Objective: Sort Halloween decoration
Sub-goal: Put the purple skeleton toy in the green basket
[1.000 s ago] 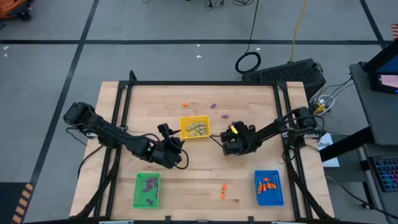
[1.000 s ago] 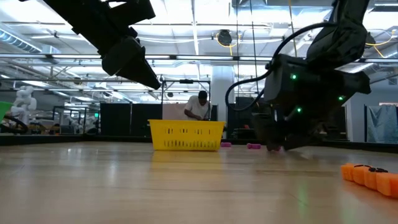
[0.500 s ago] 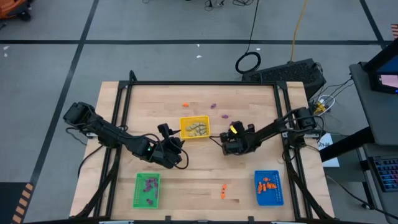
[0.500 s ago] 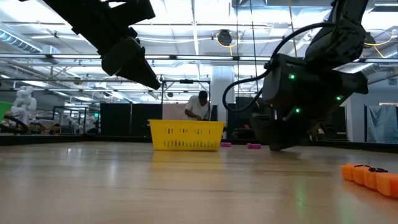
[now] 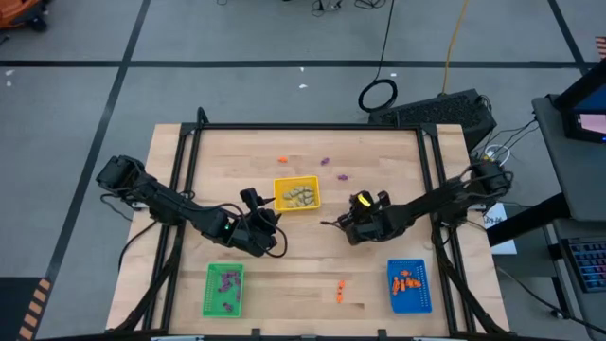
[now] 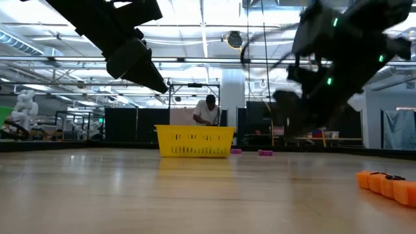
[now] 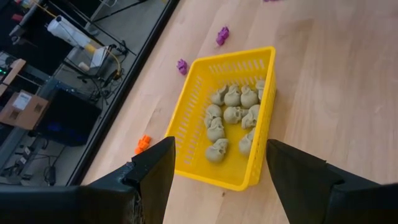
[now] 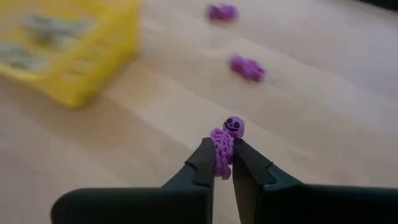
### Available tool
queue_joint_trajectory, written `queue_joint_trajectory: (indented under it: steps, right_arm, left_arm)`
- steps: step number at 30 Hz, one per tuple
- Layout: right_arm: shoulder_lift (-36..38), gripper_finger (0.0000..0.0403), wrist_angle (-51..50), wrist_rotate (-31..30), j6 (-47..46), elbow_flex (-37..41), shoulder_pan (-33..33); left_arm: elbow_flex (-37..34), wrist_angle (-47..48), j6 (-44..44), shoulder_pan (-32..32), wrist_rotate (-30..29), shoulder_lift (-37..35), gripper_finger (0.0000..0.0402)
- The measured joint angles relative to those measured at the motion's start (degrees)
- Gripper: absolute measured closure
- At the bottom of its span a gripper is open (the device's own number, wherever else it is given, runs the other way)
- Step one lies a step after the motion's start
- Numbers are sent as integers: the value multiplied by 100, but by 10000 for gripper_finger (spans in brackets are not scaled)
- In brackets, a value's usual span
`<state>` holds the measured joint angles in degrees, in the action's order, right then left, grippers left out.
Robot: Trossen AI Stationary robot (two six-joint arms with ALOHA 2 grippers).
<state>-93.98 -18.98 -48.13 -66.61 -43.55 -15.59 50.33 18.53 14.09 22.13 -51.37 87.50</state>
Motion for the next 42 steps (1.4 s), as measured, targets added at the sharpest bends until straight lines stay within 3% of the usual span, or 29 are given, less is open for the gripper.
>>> queue_joint_trajectory:
  steps: [10,19,27,42]
  right_arm:
    - [1810,388,65,369,2054,-2,-503]
    - [3018,388,276,1342,3849,-9,-777]
    - [3077,388,1053,2302,5359,51,-907]
    - [2340,388,2620,2259,7384,365,-907]
  left_arm:
    - [0,-333,-107,0,326,0,153]
    - [131,-749,-176,0,402,-2,153]
    - [131,-1546,-701,0,664,-2,153]
    - [131,-1825,-854,0,774,-2,153]
